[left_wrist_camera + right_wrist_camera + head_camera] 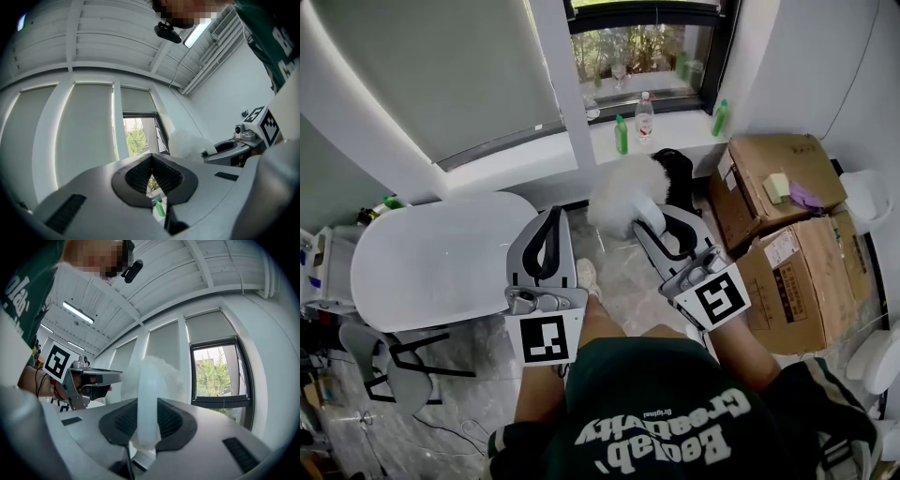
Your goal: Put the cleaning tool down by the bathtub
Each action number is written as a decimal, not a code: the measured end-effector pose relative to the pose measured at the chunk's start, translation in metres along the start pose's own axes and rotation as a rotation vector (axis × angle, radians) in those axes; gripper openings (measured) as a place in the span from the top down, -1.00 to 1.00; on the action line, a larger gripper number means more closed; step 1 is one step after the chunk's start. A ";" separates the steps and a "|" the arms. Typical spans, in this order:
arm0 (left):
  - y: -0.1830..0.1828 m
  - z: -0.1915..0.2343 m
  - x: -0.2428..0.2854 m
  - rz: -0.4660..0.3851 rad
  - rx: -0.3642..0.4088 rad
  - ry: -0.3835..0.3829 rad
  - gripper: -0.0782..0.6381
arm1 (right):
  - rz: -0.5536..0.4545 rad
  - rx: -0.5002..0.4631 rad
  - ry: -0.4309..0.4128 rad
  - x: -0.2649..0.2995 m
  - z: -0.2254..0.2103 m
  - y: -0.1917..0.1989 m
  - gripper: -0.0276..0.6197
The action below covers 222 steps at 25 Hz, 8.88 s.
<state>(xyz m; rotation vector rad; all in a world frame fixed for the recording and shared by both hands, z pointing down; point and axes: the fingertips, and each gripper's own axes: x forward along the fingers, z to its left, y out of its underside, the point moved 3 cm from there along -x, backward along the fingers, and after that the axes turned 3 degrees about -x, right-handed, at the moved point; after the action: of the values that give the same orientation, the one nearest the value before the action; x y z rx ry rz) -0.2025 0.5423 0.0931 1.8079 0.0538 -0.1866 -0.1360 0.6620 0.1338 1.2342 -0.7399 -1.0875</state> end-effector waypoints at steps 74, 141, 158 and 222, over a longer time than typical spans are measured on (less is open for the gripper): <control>0.184 0.314 0.387 0.121 -0.134 0.047 0.76 | 0.130 0.058 -0.090 0.458 -0.169 0.107 0.63; 0.233 0.535 0.232 0.275 -0.072 -0.605 0.76 | 0.067 0.118 -0.726 0.685 0.008 0.131 0.63; 0.260 0.584 0.228 0.352 -0.009 -0.730 0.76 | 0.100 0.097 -0.868 0.760 0.043 0.161 0.63; 0.477 0.644 0.207 0.445 -0.329 -0.920 0.76 | 0.847 -0.223 -1.215 0.881 0.218 0.586 0.63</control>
<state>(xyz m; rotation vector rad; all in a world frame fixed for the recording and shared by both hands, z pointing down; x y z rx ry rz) 0.0026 -0.2101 0.3692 1.2292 -0.9054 -0.6277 0.1123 -0.2520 0.6542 -0.1315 -1.7719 -1.0500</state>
